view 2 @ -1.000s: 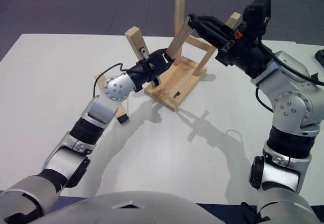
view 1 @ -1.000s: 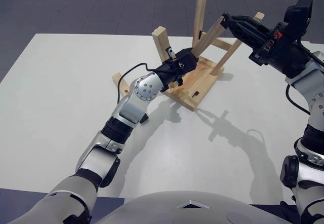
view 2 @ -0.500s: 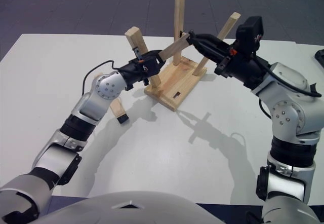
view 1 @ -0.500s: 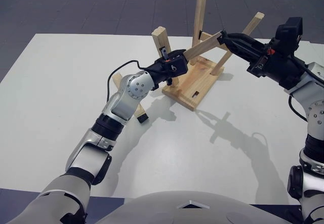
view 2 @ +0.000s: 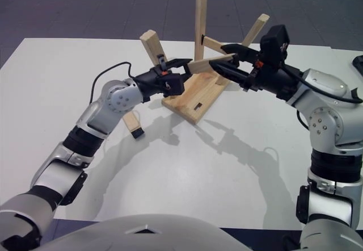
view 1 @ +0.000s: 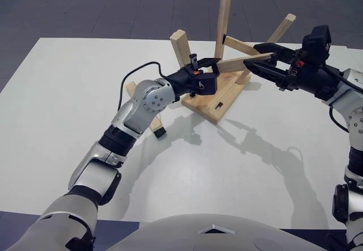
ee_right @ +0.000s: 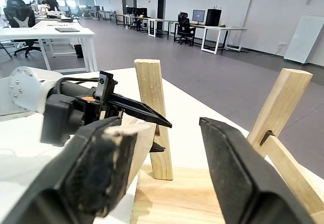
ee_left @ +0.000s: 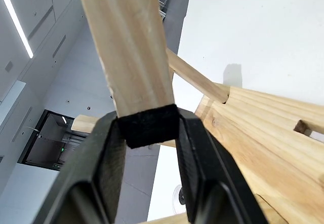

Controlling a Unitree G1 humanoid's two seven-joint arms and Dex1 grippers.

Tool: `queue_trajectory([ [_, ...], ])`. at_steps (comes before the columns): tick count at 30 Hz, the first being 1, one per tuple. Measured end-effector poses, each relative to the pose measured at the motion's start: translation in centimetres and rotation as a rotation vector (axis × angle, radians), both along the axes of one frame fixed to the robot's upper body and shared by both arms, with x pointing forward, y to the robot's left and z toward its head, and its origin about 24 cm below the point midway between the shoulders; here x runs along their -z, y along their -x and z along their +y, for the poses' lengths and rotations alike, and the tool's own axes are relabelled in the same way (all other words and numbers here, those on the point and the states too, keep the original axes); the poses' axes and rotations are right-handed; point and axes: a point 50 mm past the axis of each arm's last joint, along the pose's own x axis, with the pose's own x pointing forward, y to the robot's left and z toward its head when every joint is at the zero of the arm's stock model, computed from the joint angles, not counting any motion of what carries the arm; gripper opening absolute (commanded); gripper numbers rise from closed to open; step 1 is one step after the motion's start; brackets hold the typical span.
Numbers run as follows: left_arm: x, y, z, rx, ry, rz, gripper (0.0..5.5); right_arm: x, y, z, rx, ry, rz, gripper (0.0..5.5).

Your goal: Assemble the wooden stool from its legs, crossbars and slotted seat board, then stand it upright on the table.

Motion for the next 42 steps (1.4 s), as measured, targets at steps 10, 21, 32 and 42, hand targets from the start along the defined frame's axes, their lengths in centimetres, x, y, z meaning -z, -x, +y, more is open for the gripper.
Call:
queue_trajectory([
  [10, 0.1, -0.7, 0.7, -0.027, -0.096, -0.081, 1.34, -0.4, 0.5, -0.1, -0.06, 0.069, 0.013, 1.37],
  [21, 0.1, -1.0, 0.8, -0.031, -0.125, -0.115, 1.33, 0.3, 0.2, -0.3, -0.035, 0.112, 0.035, 1.15],
  [32, -0.5, -1.3, 0.7, -0.029, -0.134, -0.146, 1.33, 0.7, 0.1, -0.2, -0.034, 0.132, 0.05, 2.97],
  [42, -0.4, -1.3, 0.6, -0.031, -0.147, -0.157, 1.33, 0.8, 0.1, -0.1, -0.036, 0.131, 0.055, 1.88],
])
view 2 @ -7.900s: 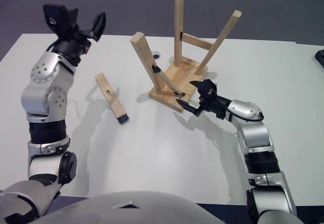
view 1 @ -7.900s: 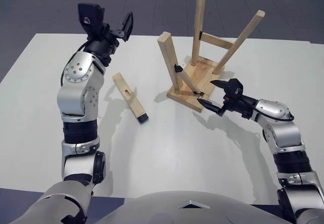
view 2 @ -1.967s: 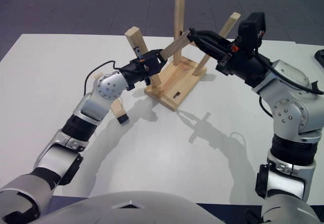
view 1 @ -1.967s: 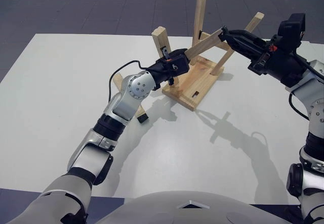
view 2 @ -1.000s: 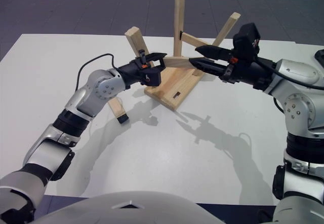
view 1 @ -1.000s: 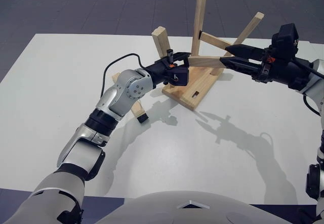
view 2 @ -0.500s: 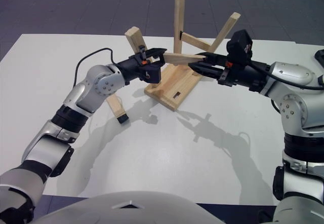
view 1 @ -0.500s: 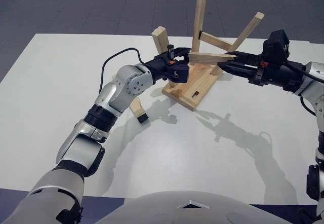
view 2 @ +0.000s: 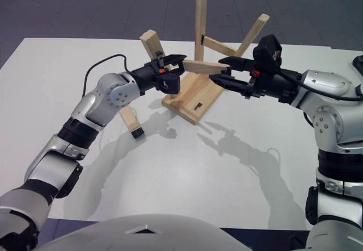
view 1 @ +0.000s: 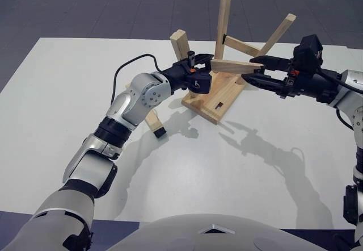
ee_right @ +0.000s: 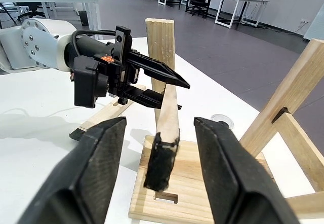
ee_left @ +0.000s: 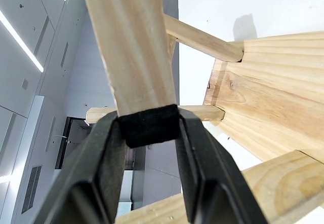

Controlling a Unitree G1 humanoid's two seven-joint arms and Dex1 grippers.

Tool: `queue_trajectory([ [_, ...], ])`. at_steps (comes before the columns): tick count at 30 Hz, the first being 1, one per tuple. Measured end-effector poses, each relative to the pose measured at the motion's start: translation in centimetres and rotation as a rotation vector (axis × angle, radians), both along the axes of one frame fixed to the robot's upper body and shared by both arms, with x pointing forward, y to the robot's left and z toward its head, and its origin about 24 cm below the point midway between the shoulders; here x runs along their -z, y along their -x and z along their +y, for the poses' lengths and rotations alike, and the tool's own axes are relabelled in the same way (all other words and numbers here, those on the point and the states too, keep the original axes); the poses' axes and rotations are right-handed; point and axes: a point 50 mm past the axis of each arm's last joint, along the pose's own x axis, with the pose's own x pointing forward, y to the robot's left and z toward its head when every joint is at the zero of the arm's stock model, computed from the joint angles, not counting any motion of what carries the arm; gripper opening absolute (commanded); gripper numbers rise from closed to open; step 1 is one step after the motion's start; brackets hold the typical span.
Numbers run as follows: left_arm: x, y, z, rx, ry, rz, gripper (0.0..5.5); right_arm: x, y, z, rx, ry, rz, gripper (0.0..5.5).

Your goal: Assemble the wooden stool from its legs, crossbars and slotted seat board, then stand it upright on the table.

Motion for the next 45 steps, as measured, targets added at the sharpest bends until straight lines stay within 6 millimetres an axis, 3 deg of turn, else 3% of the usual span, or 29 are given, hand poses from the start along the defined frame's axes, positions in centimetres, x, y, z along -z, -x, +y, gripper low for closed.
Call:
queue_trajectory([
  [8, 0.0, 0.0, -0.1, 0.002, 0.002, 0.0, 1.33, 0.2, -0.1, 0.1, 0.001, 0.006, 0.007, 0.68],
  [17, 0.1, 0.1, -0.1, 0.003, 0.0, -0.004, 1.33, 0.6, -0.2, -0.1, 0.035, 0.011, 0.027, 0.51],
  [18, 0.1, 0.1, -0.1, 0.002, -0.004, -0.005, 1.7, 0.7, -0.2, -0.2, 0.038, 0.01, 0.03, 0.49],
  [26, -0.8, 0.6, -1.1, 0.021, 0.052, -0.01, 2.97, 1.5, -0.3, -0.4, 0.039, -0.018, 0.02, 0.43],
  [30, -2.3, 0.9, -0.9, 0.012, 0.12, -0.001, 3.7, 1.7, -0.3, -0.8, 0.053, -0.045, 0.01, 0.43],
  [32, -4.0, 1.2, -0.5, 0.002, 0.187, -0.008, 4.09, 1.8, -0.5, -1.2, 0.081, -0.062, 0.003, 0.43],
  [35, -7.6, 2.2, 1.0, -0.017, 0.351, -0.04, 4.67, 2.2, -0.7, -1.8, 0.141, -0.076, 0.016, 0.43],
  [37, -10.9, 2.9, 3.6, -0.079, 0.534, -0.075, 4.97, 2.3, -0.7, -1.8, 0.162, -0.095, 0.013, 0.43],
  [38, -11.4, 2.9, 4.4, -0.105, 0.571, -0.085, 5.12, 2.3, -0.6, -1.7, 0.163, -0.096, 0.01, 0.43],
  [40, -13.0, 2.6, 8.6, -0.263, 0.71, -0.133, 5.38, 2.7, -0.3, -1.4, 0.16, -0.1, 0.015, 0.43],
  [42, -13.4, 2.5, 12.7, -0.416, 0.829, -0.167, 5.4, 3.2, 0.0, -1.2, 0.171, -0.103, 0.022, 0.43],
  [43, -12.7, 2.2, 14.5, -0.497, 0.839, -0.163, 5.4, 3.4, 0.0, -1.1, 0.179, -0.106, 0.026, 0.43],
  [45, -9.1, 1.2, 16.3, -0.626, 0.773, -0.073, 5.4, 4.1, 0.0, -0.6, 0.189, -0.09, 0.036, 0.43],
])
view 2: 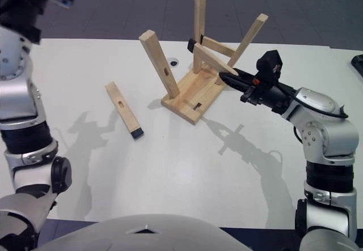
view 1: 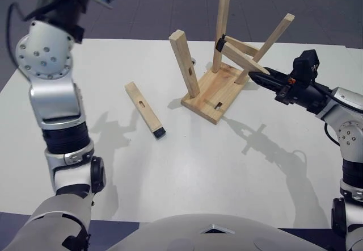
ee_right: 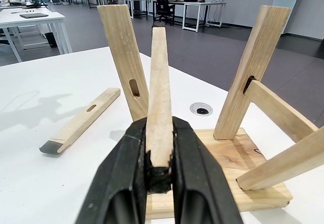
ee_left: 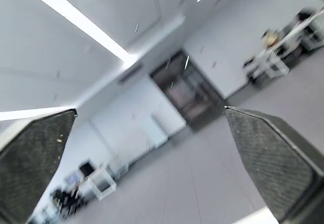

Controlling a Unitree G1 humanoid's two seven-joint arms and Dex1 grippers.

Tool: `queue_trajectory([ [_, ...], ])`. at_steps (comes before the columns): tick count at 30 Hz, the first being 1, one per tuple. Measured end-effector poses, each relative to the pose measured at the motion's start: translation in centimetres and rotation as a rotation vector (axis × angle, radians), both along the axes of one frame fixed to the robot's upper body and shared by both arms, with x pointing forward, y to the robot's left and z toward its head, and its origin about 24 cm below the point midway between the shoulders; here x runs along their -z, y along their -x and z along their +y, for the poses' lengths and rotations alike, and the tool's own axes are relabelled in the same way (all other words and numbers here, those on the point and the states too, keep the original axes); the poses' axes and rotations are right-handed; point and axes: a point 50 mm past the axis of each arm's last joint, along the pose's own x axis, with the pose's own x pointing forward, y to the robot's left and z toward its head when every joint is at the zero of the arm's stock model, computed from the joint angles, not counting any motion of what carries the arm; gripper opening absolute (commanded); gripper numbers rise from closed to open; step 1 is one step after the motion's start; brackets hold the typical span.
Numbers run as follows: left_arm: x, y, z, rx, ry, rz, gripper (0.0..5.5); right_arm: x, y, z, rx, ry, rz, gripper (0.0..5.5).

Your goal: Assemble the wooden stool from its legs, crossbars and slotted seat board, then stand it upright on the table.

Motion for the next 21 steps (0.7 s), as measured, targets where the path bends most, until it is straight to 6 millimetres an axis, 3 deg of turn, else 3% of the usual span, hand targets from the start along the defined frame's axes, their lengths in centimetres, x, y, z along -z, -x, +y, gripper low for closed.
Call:
queue_trajectory([
  [4, 7.4, -1.6, -1.2, 0.056, -0.069, 0.259, 5.4, 1.1, -0.1, 1.3, -0.009, 0.048, 0.009, 0.43],
  [6, 9.3, -2.1, -2.3, 0.099, -0.069, 0.31, 5.4, 1.6, -0.2, 1.6, -0.007, 0.08, 0.01, 0.43],
  [8, 10.4, -2.5, -3.4, 0.142, -0.085, 0.336, 5.4, 1.8, -0.2, 1.7, -0.003, 0.103, 0.007, 0.43],
  [17, 11.6, -3.8, -9.3, 0.356, -0.222, 0.324, 5.4, 3.2, -0.6, 2.6, -0.039, 0.166, 0.039, 0.43],
  [21, 12.2, -3.7, -10.5, 0.413, -0.272, 0.319, 5.4, 2.9, -1.3, 3.4, -0.063, 0.17, 0.014, 0.43],
])
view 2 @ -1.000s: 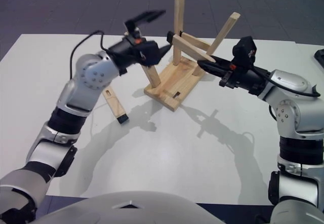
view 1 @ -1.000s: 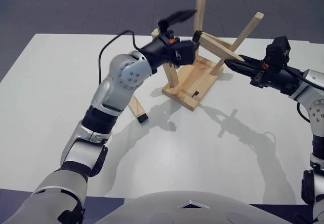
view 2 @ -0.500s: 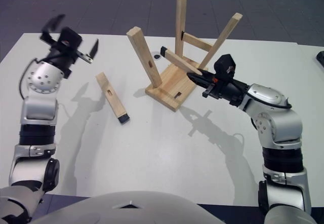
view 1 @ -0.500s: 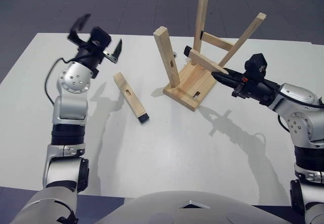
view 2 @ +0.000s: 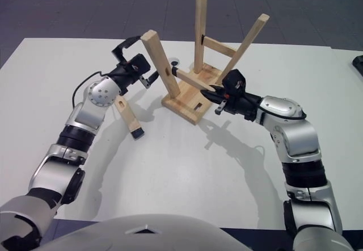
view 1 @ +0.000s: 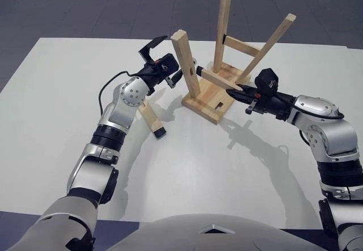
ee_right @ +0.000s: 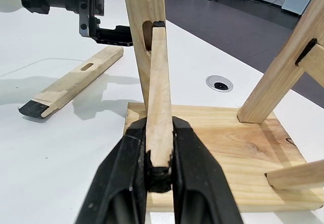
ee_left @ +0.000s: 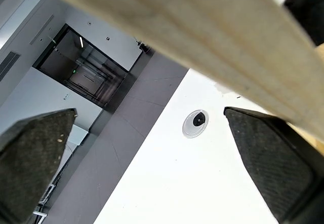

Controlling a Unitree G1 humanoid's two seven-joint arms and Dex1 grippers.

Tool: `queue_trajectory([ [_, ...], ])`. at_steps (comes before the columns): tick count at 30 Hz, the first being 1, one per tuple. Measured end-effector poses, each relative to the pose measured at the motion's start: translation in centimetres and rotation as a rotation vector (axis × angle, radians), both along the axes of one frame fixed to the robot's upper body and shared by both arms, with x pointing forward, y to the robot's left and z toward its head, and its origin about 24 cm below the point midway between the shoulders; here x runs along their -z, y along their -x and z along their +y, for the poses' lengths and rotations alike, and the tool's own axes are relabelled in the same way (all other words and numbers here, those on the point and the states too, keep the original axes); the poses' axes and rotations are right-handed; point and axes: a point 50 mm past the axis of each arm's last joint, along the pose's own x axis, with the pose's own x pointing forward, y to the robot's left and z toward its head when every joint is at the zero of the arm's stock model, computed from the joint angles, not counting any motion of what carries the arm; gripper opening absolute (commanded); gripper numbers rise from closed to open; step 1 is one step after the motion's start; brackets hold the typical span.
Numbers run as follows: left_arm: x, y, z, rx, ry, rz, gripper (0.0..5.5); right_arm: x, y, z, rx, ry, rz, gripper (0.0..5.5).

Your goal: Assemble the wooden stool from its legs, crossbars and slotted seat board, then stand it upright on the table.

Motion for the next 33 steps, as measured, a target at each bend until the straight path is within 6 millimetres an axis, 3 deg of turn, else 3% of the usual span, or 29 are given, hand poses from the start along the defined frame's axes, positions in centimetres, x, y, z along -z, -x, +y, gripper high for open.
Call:
queue_trajectory([
  [28, 0.8, 0.3, -0.9, 0.035, -0.093, -0.016, 5.4, -0.2, 0.8, 0.5, -0.05, 0.039, -0.006, 0.43],
  [33, 0.7, 0.3, -1.1, 0.045, -0.105, -0.025, 5.4, 0.1, 0.2, 0.4, -0.07, 0.132, -0.042, 0.43],
])
